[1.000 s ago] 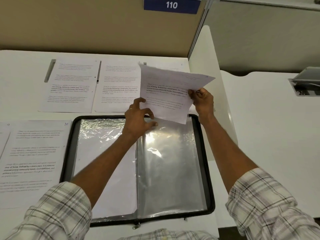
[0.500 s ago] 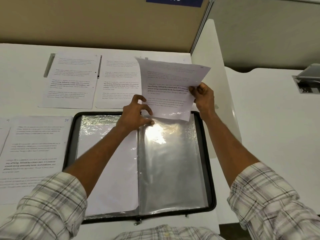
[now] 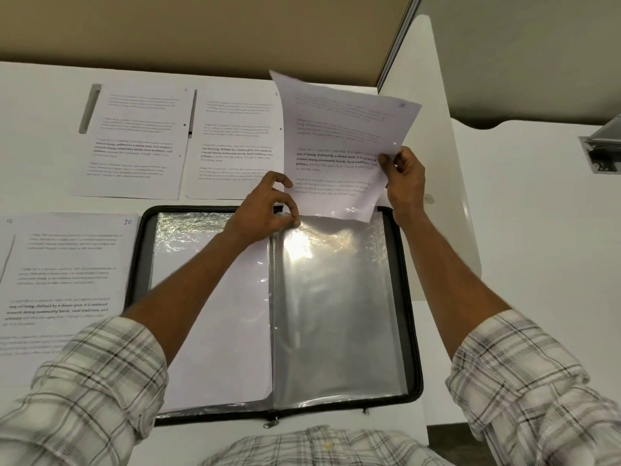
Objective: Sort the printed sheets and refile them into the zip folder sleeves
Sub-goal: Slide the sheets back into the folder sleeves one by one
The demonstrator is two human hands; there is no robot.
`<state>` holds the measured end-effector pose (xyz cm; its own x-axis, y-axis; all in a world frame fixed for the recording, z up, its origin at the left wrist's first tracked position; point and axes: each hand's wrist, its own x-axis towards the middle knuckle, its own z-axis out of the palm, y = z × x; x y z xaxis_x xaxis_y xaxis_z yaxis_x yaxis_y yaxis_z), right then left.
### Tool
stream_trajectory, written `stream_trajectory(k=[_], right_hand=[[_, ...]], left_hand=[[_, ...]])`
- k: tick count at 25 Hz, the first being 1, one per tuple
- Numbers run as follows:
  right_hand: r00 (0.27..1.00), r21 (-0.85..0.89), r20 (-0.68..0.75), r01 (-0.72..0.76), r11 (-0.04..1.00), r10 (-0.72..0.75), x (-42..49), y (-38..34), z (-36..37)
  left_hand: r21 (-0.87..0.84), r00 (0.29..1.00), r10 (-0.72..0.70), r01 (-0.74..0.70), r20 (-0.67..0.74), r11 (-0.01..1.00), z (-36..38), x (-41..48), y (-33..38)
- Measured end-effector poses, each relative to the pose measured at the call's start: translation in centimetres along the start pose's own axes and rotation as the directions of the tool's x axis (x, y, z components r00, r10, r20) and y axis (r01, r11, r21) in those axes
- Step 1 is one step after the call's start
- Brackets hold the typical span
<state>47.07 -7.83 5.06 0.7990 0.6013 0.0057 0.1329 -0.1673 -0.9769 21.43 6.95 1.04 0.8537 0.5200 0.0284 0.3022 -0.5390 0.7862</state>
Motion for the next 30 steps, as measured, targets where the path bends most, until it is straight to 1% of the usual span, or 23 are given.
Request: stream_trajectory(k=[8,13,16,19,22,25,27,29,30], right_hand=[[0.999,0.031,0.044,-0.008,0.999,0.007,-0.3,0.1,0.1],[0.997,0.031,0.081,0.004,0.999,-0.006,-0.3,-0.2,0.2],[0.996,0.023,0.092,0.01,1.0,-0.012,-0.2,-0.1,0.1],[0.994,0.016,0.101,0.026,1.0,-0.028,-0.4,0.1,-0.2],[0.994,-0.004,0.105,0.036,0.999,-0.035,-0.4,0.2,-0.2],[0.993,-0.034,0.113,0.041,0.999,-0.037,-0.3,0.1,-0.1],[0.992,-0.043,0.117,0.052,0.998,-0.047,-0.2,0.1,-0.2],[0.991,-0.045,0.117,0.066,0.997,-0.061,-0.3,0.0,-0.3],[0.99,-0.049,0.123,0.071,0.996,-0.065,-0.2,-0.1,-0.2]], left_hand=[[-0.075,0.999,0.037,-0.038,-0.021,0.996,0.7,-0.2,-0.8],[0.038,0.999,0.017,-0.018,0.033,0.999,0.4,0.3,-0.9],[0.169,0.997,-0.013,-0.001,0.082,0.986,0.1,0.5,-1.1],[0.252,0.994,-0.036,0.009,0.103,0.968,0.0,0.3,-0.8],[0.356,0.995,0.015,-0.048,0.095,0.933,0.0,0.3,-0.1],[0.34,0.991,0.06,-0.097,0.118,0.935,-0.4,0.5,0.3],[0.364,0.984,0.111,-0.156,0.143,0.918,-0.5,0.5,0.5],[0.374,0.982,0.123,-0.169,0.145,0.912,-0.7,0.4,0.6],[0.363,0.984,0.11,-0.154,0.138,0.919,-0.8,0.5,0.6]])
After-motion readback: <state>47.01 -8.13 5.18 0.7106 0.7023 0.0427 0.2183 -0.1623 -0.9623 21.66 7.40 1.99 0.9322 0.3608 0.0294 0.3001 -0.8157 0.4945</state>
